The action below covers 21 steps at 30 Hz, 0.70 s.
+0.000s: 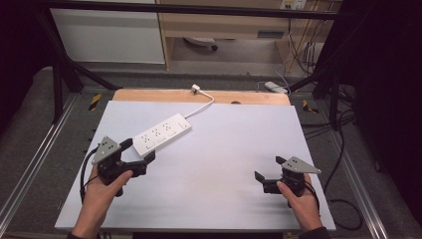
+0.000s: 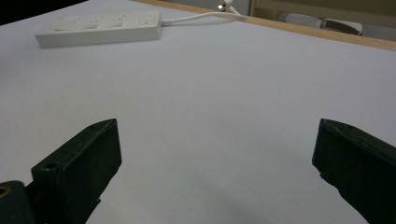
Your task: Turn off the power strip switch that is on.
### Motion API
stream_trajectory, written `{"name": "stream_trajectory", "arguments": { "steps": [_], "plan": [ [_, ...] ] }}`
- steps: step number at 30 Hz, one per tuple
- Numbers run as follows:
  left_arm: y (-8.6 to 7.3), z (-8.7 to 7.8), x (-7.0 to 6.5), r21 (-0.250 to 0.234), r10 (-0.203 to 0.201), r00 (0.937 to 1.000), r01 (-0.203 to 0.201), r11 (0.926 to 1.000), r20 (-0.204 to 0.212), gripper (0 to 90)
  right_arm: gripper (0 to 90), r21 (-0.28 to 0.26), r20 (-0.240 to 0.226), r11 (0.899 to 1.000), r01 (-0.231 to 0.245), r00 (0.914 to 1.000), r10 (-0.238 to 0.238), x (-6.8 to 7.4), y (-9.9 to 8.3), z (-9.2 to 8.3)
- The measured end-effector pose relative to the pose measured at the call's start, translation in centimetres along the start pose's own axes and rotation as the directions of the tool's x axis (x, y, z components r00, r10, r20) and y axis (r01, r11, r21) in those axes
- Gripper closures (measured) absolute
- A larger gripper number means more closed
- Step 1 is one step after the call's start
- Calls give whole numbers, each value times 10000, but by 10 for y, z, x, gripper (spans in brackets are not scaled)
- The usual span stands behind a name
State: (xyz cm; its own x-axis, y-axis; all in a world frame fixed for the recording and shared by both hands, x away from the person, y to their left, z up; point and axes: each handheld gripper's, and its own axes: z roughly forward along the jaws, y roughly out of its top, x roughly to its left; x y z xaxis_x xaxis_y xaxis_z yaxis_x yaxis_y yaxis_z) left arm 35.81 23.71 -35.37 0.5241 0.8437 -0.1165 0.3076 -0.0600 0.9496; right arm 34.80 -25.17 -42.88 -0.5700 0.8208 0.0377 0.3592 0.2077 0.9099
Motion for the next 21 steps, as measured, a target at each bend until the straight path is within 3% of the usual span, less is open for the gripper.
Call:
{"name": "stream_trajectory", "arguments": {
  "steps": [3,6,13,21],
  "plan": [
    [9,12,2,-141,135,9996,-138,9998,-245,67,18,25,-17,10000,-9,10000,9,0,0,0],
    [14,24,5,-294,-110,9994,100,9995,-326,72,18,64,-57,10000,5,10000,-5,0,0,0],
    [20,38,9,-283,-168,9989,156,9995,-428,74,18,92,-116,9999,61,9999,-60,1,0,1],
    [16,46,9,148,127,9984,-119,9998,-555,94,19,86,-121,10000,7,9999,-5,1,0,0]
  ]
}}
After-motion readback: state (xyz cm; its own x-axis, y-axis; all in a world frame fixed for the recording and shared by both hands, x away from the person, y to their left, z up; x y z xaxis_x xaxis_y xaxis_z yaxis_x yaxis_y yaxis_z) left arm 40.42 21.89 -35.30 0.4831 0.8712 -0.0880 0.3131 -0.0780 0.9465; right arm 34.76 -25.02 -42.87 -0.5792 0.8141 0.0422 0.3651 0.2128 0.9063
